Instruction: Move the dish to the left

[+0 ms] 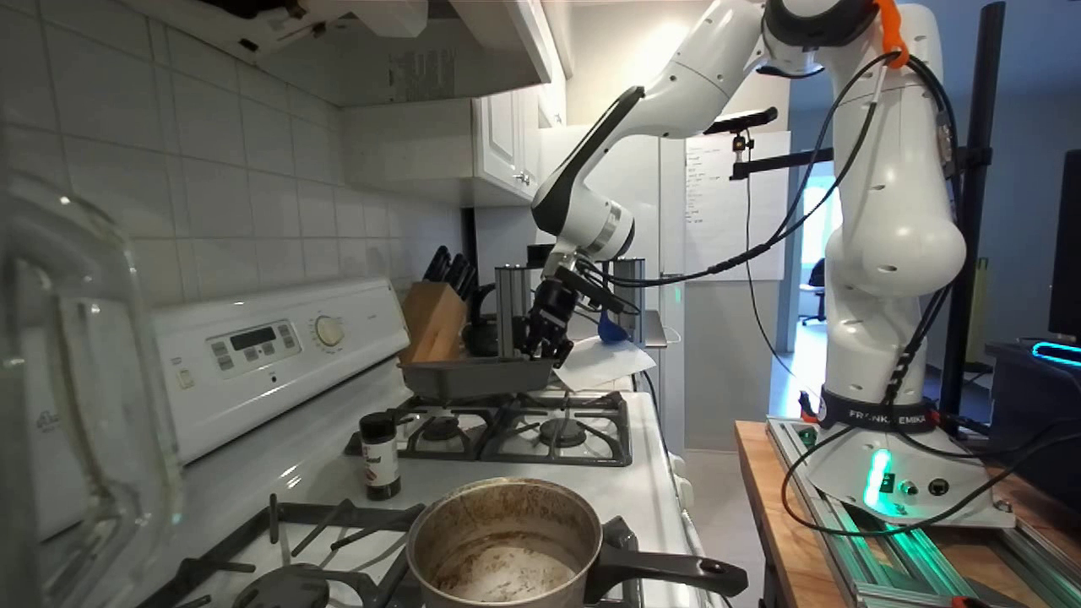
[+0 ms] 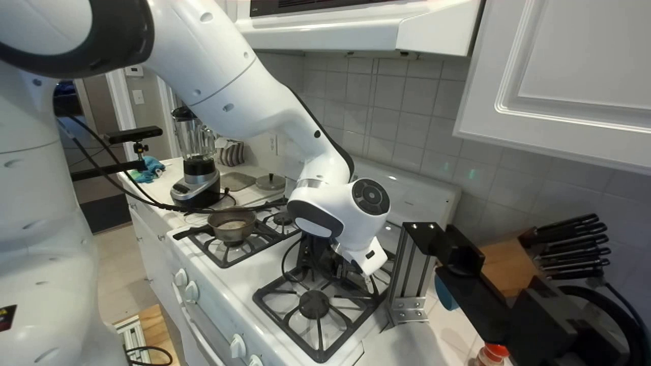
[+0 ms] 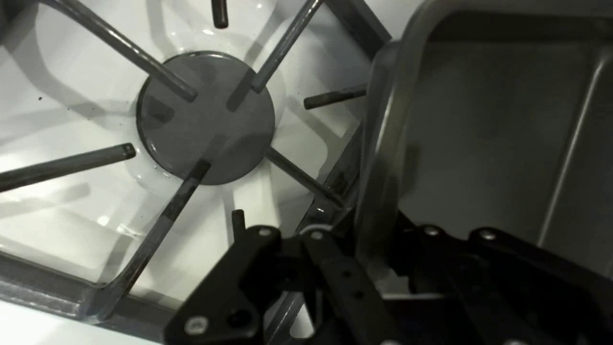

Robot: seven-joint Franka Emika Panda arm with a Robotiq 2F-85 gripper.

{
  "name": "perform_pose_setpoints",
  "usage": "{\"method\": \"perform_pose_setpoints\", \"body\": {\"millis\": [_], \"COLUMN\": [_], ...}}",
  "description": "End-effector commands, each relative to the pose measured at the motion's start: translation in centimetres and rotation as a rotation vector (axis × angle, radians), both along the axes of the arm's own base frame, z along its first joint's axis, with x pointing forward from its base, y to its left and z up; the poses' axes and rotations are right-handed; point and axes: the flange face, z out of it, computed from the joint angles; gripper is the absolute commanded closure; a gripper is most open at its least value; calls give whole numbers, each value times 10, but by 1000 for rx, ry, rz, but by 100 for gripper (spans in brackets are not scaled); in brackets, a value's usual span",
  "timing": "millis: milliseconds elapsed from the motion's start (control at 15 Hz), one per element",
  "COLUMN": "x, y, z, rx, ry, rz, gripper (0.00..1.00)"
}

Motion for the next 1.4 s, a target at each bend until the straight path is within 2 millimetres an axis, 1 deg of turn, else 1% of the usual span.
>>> {"method": "perform_pose_setpoints", "body": {"millis": [0, 267, 667, 800, 933, 1333], "x": [5, 9, 13, 15, 16, 17], "y": [4, 6, 28, 34, 36, 42], "z": [4, 0, -5, -9, -14, -23], "rx": [19, 10, -37, -71, -79, -94], "ry": [3, 15, 4, -8, -14, -9], "rz": [-134, -218, -303, -359, -421, -504], "gripper": [98, 98, 98, 98, 98, 98]}}
